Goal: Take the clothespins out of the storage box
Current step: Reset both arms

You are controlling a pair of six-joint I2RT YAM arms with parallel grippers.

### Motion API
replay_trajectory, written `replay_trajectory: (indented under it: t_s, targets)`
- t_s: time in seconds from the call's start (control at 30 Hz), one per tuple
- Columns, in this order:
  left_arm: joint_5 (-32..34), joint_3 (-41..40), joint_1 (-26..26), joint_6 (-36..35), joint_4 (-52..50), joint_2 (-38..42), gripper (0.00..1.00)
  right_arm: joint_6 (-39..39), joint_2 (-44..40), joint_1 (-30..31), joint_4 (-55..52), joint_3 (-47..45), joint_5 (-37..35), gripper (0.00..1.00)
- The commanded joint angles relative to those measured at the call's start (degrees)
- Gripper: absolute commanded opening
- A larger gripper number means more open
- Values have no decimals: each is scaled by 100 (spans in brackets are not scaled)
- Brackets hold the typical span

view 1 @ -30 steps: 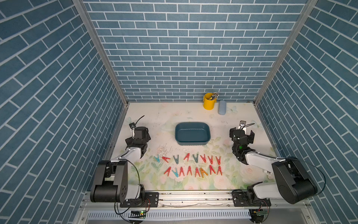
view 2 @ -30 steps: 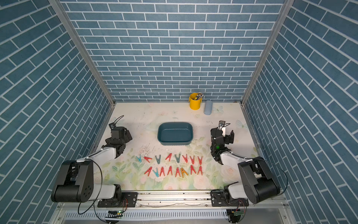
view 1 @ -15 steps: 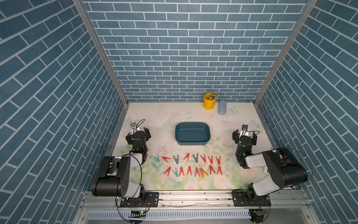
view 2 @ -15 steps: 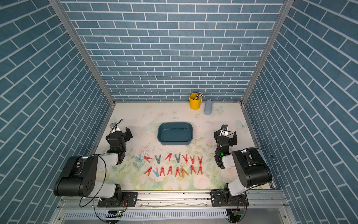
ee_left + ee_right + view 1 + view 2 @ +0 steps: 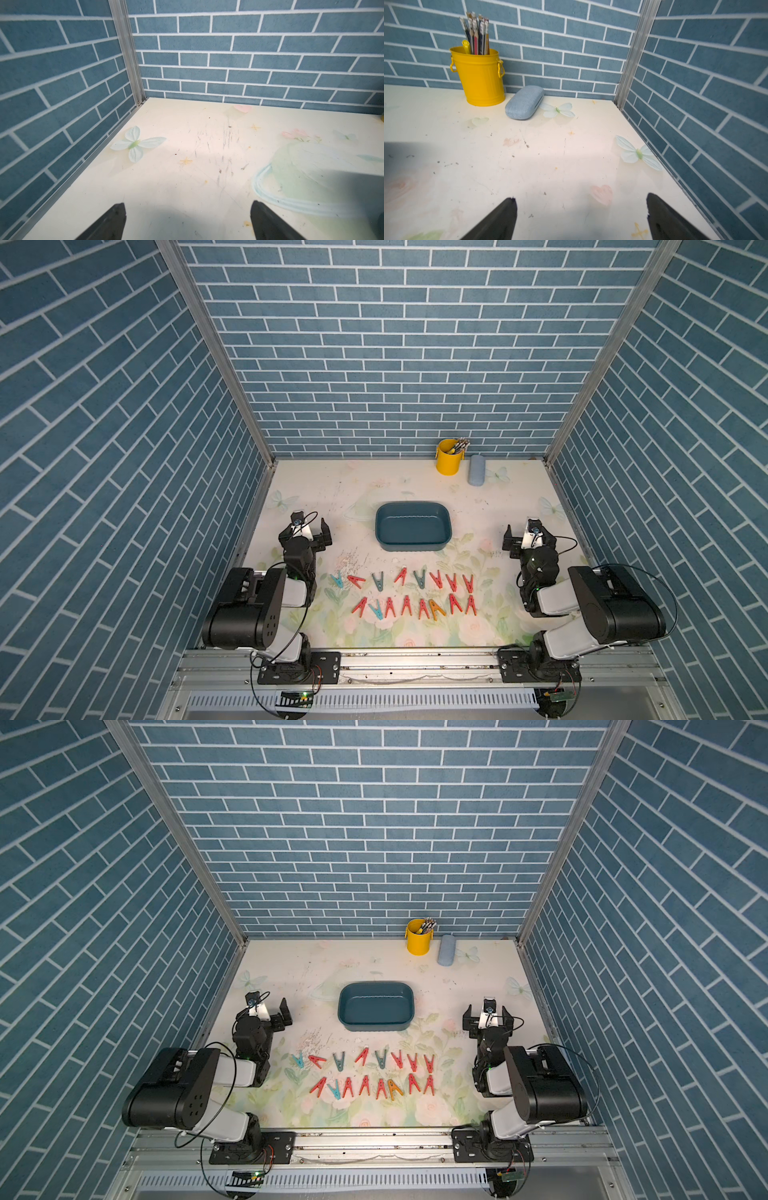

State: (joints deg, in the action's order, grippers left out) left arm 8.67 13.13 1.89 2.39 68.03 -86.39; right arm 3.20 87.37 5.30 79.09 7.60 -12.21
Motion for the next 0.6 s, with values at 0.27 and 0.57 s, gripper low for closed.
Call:
replay_trajectory:
  t_s: [0.27, 0.57]
  targets:
    - [-155, -21, 22, -112, 333, -6, 100, -127, 44, 3, 333, 67, 128, 99]
    - [-155, -27, 22, -116, 334, 2, 99, -147, 66, -9, -155, 341, 136, 99]
